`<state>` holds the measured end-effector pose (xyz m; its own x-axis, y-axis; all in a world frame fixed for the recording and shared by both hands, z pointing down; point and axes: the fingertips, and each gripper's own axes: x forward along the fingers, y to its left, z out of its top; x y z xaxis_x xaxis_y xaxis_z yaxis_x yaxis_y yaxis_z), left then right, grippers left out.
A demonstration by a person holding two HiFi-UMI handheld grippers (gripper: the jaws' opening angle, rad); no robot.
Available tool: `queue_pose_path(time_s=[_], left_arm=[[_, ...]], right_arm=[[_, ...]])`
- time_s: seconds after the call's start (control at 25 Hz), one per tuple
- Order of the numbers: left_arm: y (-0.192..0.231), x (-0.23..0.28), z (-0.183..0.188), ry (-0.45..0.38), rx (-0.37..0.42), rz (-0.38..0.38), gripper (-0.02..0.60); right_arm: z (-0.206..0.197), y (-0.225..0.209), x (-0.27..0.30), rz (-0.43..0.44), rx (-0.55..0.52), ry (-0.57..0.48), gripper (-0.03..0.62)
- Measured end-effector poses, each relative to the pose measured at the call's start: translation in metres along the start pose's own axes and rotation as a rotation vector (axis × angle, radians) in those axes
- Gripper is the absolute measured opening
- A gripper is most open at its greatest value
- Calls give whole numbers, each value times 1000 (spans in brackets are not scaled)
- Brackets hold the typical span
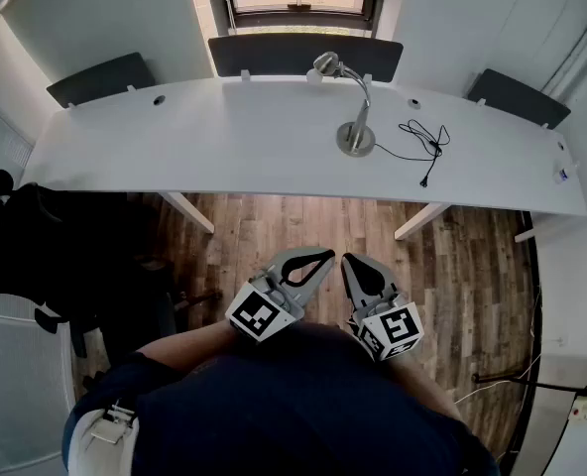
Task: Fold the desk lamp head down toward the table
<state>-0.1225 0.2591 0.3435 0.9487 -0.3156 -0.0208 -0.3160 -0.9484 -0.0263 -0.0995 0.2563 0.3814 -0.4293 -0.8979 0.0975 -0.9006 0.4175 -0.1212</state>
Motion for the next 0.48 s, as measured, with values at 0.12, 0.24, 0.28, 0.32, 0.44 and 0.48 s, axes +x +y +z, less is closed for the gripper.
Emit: queue_pose_path(time_s=[0.12, 0.24, 0.28, 0.32, 0.44, 0.48], left_arm=[[-2, 0, 0, -6, 0, 4, 6], [-2, 0, 0, -1, -7, 7, 6], [-2, 0, 0, 1, -8, 8, 6], [-2, 1, 0, 1, -8, 9, 6], [-2, 2, -1, 2, -1, 12, 6], [-2, 3, -2, 3, -1, 13, 6]], right_arm=[[-2, 1, -2, 4, -4, 2, 9], [-2, 0, -1, 8, -8, 0, 9], [-2, 0, -1, 10, -12, -2, 9], [-2, -1, -1, 12, -12, -2, 9], [-2, -2, -1, 11, -6, 1, 9], [-3, -2, -1, 12, -3, 2, 9]])
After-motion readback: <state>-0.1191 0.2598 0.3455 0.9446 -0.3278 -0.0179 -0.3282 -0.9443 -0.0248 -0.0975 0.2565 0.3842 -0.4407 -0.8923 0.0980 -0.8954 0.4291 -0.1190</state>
